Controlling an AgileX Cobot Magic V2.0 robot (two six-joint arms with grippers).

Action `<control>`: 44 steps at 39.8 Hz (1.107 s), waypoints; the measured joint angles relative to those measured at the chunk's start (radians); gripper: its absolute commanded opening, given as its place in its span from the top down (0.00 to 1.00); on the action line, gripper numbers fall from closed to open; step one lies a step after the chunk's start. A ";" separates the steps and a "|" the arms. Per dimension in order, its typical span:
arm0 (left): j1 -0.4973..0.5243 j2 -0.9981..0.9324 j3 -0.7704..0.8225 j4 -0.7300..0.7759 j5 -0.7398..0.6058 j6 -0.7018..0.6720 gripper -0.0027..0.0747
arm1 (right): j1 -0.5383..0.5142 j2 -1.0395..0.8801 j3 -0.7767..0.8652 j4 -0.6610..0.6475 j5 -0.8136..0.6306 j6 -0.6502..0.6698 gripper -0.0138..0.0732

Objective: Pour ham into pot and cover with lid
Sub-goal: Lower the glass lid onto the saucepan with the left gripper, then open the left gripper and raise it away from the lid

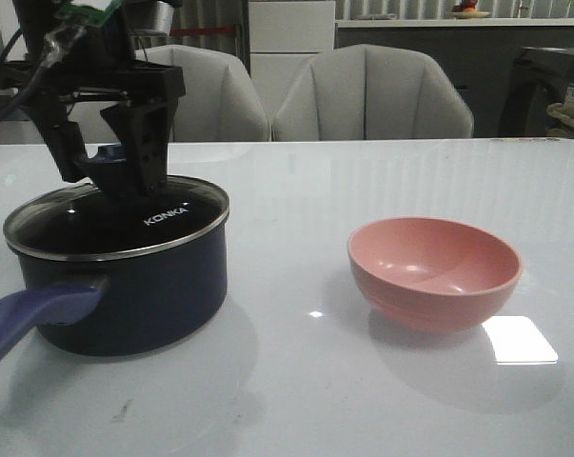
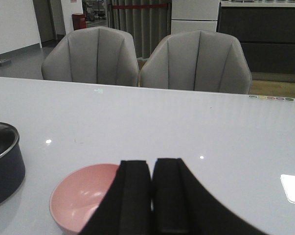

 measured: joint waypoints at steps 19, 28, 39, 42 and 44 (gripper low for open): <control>0.000 -0.228 0.044 0.055 0.004 0.000 0.31 | 0.000 0.000 0.000 0.000 0.000 0.000 0.67; 0.000 -0.419 0.267 0.128 -0.064 0.000 0.39 | 0.000 0.000 0.000 0.000 0.000 0.000 0.67; 0.000 -0.720 0.616 0.176 -0.250 0.000 0.48 | 0.000 0.000 0.000 0.000 0.000 0.000 0.67; 0.000 -0.816 0.697 0.176 -0.314 0.000 0.50 | 0.000 0.000 0.000 0.000 0.000 0.000 0.67; 0.000 -0.884 0.755 0.176 -0.355 0.000 0.52 | 0.000 0.000 0.000 0.000 0.000 0.000 0.67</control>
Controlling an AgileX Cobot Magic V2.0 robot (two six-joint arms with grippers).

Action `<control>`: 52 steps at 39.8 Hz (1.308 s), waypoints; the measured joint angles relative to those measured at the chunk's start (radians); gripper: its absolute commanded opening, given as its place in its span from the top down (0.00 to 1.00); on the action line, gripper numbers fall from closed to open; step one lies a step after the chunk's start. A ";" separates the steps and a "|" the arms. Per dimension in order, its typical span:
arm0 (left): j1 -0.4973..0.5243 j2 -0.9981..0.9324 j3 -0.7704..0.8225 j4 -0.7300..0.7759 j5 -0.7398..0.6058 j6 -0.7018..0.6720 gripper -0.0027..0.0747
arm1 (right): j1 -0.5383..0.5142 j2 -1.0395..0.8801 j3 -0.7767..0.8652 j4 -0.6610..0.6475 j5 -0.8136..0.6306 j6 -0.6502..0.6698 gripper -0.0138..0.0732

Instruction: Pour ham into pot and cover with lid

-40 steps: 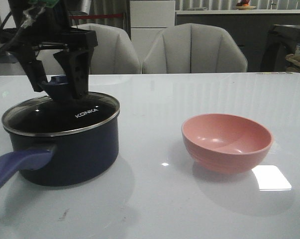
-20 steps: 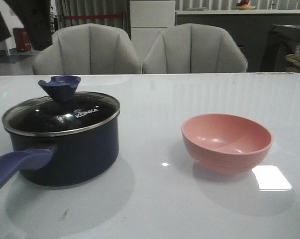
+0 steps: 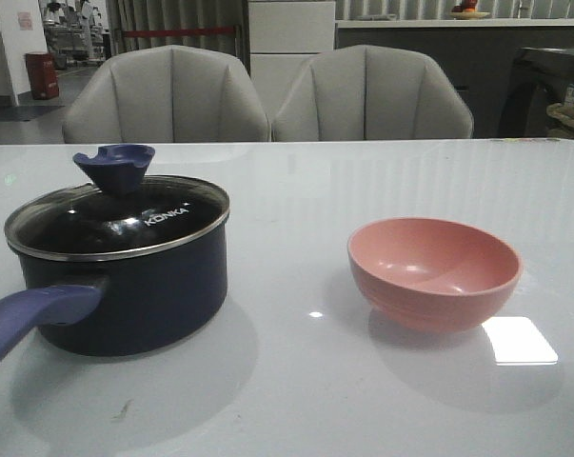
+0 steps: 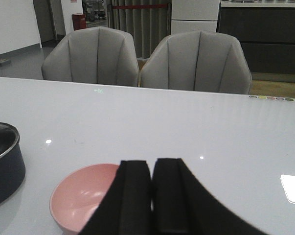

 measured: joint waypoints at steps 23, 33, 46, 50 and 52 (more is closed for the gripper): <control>0.000 -0.812 0.380 -0.112 -0.175 0.000 0.82 | 0.000 0.000 0.000 0.000 0.000 0.000 0.67; 0.000 -0.973 0.468 -0.117 -0.219 0.000 0.82 | 0.000 0.000 0.000 0.000 0.000 0.000 0.67; 0.000 -0.977 0.470 -0.117 -0.219 0.000 0.82 | 0.000 0.000 0.000 0.000 0.000 0.000 0.67; 0.000 -0.977 0.470 -0.117 -0.222 0.000 0.82 | 0.000 0.000 0.000 0.000 0.000 0.000 0.67; 0.000 -0.977 0.470 -0.117 -0.222 0.000 0.82 | 0.000 0.000 0.000 0.000 0.000 0.000 0.67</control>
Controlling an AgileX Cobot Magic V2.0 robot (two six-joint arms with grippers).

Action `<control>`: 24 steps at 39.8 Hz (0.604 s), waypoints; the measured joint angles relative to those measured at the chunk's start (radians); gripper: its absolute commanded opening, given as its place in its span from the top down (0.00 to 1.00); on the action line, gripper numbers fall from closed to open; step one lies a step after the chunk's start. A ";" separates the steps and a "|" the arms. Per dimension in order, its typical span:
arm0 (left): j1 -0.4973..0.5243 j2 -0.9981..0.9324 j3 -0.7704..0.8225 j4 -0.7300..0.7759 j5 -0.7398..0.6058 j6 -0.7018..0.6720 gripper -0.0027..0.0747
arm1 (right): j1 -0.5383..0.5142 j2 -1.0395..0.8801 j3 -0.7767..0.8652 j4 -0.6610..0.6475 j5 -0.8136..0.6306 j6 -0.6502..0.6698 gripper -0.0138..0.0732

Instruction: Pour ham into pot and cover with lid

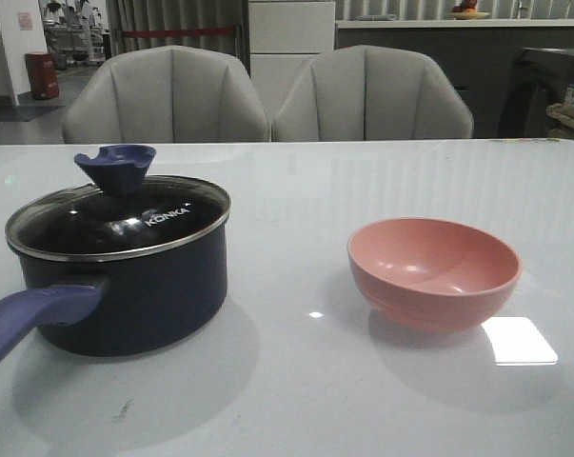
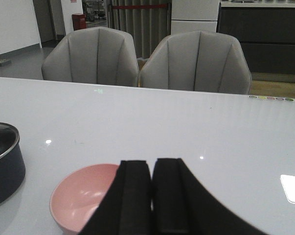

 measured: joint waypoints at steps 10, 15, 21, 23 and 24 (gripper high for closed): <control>0.026 0.000 0.085 0.011 -0.105 0.000 0.82 | 0.000 0.000 0.000 0.000 0.000 0.000 0.67; 0.126 0.000 0.174 0.012 -0.226 0.000 0.82 | 0.000 0.000 0.000 0.000 0.000 0.000 0.67; 0.282 0.000 0.255 0.015 -0.288 0.000 0.82 | 0.000 0.000 0.000 0.000 0.000 0.000 0.67; 0.321 0.000 0.277 0.015 -0.305 -0.007 0.82 | 0.000 0.000 0.000 0.000 0.000 0.000 0.67; 0.338 0.000 0.291 0.015 -0.314 -0.014 0.82 | 0.000 0.000 0.000 0.000 0.000 0.000 0.67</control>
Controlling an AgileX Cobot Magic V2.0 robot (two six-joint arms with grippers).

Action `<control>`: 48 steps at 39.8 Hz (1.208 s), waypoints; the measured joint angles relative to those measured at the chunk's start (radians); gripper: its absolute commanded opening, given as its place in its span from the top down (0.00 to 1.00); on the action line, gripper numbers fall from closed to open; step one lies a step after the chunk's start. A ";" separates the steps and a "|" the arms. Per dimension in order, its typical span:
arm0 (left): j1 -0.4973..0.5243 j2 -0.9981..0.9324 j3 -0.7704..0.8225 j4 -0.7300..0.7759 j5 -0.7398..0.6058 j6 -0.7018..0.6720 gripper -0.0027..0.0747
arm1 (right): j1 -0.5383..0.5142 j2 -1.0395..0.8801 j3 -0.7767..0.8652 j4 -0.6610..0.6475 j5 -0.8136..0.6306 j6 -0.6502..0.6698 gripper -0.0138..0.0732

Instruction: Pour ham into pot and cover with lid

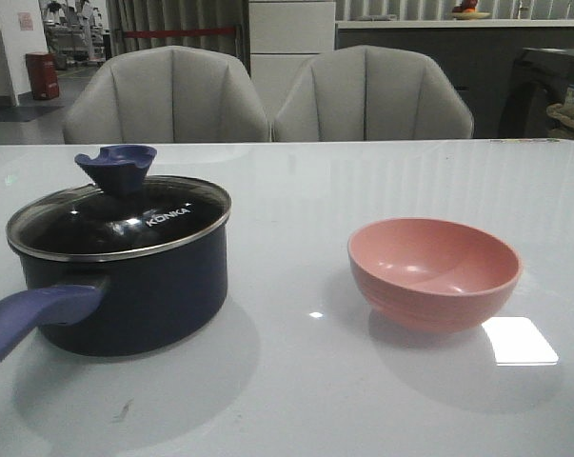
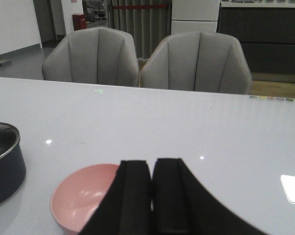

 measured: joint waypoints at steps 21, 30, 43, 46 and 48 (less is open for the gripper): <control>0.038 -0.008 0.103 0.000 -0.211 -0.084 0.82 | 0.000 0.000 0.000 0.000 0.000 0.000 0.67; 0.038 -0.008 0.103 0.000 -0.207 -0.086 0.82 | 0.000 0.000 0.000 0.000 0.000 0.000 0.67; 0.038 -0.008 0.103 0.000 -0.207 -0.088 0.82 | 0.000 0.000 0.000 0.000 0.000 0.000 0.67; 0.038 -0.008 0.103 0.000 -0.207 -0.088 0.82 | 0.000 0.000 0.000 0.000 0.000 0.000 0.67; 0.038 -0.008 0.103 0.000 -0.207 -0.088 0.82 | 0.000 0.000 0.000 0.000 0.000 0.000 0.67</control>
